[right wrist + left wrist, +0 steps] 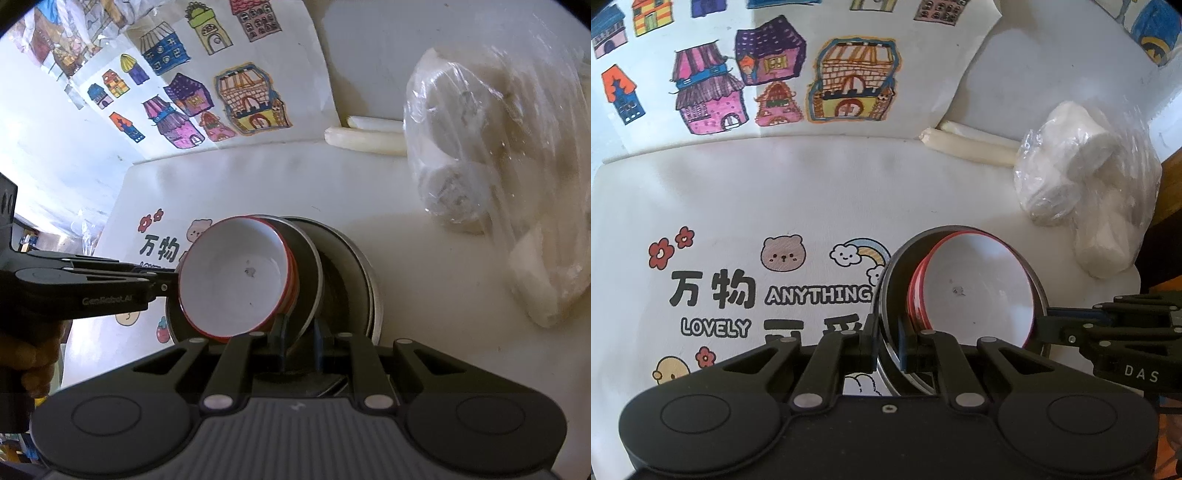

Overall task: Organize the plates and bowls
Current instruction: 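Lower the nested bowls onto the steel plate stack with both tools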

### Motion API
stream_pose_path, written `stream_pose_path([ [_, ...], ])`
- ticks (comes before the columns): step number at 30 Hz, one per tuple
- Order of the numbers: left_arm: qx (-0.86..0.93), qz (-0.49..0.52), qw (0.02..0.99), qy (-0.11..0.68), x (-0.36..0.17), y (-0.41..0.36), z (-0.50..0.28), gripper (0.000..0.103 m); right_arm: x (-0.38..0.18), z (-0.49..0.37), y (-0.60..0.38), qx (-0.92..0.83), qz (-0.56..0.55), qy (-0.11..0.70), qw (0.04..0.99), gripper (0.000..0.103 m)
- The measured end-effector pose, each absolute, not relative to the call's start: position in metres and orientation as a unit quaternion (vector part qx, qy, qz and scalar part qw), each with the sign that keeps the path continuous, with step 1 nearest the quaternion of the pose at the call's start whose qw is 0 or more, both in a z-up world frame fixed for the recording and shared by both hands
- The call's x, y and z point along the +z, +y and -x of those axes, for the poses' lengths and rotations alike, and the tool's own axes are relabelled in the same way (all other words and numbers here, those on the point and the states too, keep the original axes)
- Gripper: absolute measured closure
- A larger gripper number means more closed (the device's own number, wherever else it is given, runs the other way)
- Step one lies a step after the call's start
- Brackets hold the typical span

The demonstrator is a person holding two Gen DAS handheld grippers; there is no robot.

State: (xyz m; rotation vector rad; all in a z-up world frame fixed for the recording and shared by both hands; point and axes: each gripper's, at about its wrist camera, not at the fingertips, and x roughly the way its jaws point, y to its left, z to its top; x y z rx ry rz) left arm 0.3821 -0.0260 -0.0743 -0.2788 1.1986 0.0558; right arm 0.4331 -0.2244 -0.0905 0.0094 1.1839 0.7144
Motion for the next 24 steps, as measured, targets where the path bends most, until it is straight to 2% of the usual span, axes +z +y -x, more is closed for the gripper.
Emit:
stream_pose_path([
  [24,0.010,0.120,0.809,0.575,-0.0818,-0.0328,-0.3876,0.094,-0.0910,-0.4298,-0.2343,0.313,-0.020,0.551,0.773,0.087],
])
